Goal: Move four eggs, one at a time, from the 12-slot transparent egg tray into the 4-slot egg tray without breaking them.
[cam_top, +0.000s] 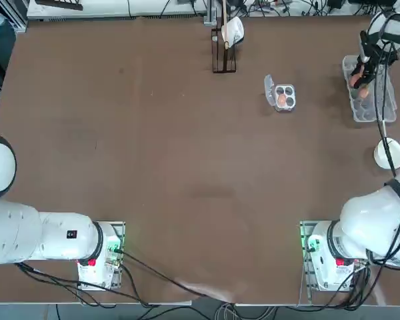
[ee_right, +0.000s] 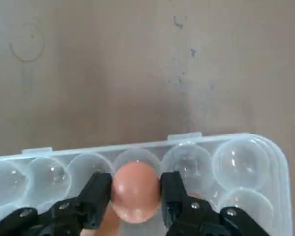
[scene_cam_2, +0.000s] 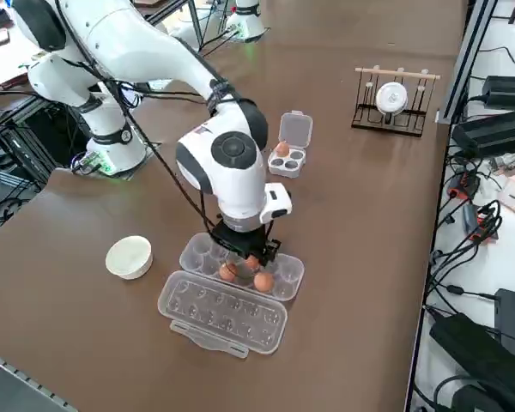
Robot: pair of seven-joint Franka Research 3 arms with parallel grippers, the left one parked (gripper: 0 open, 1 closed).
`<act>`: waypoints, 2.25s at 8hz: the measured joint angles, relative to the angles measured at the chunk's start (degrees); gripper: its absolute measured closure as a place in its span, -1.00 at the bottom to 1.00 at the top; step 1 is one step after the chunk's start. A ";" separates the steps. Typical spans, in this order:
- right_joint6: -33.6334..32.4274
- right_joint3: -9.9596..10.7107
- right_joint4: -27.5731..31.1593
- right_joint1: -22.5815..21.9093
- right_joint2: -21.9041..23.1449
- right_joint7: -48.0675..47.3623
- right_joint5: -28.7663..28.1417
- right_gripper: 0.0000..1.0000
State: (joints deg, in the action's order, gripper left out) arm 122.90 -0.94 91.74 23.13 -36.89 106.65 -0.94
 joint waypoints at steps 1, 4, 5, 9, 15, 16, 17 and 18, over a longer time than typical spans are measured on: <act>-2.57 -0.07 -0.25 -0.14 2.06 -1.94 0.03 -0.16; -12.20 -0.61 -0.38 -3.39 9.13 -15.02 0.11 -0.16; -13.89 -0.73 -0.19 -5.48 11.22 -20.75 0.18 -0.16; -14.63 -1.31 4.15 -15.22 14.37 -48.97 0.28 -0.16; -3.68 -1.58 11.76 -28.67 14.38 -87.57 0.23 -0.16; -0.67 -1.61 13.46 -30.68 14.37 -92.55 0.22 -0.16; 2.45 -1.62 15.09 -32.37 14.32 -96.76 0.22 -0.16; 5.08 -1.62 16.63 -33.69 14.25 -99.97 0.22 -0.16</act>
State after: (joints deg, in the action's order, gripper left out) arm 127.97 -2.55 108.37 -10.56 -22.64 6.69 -0.72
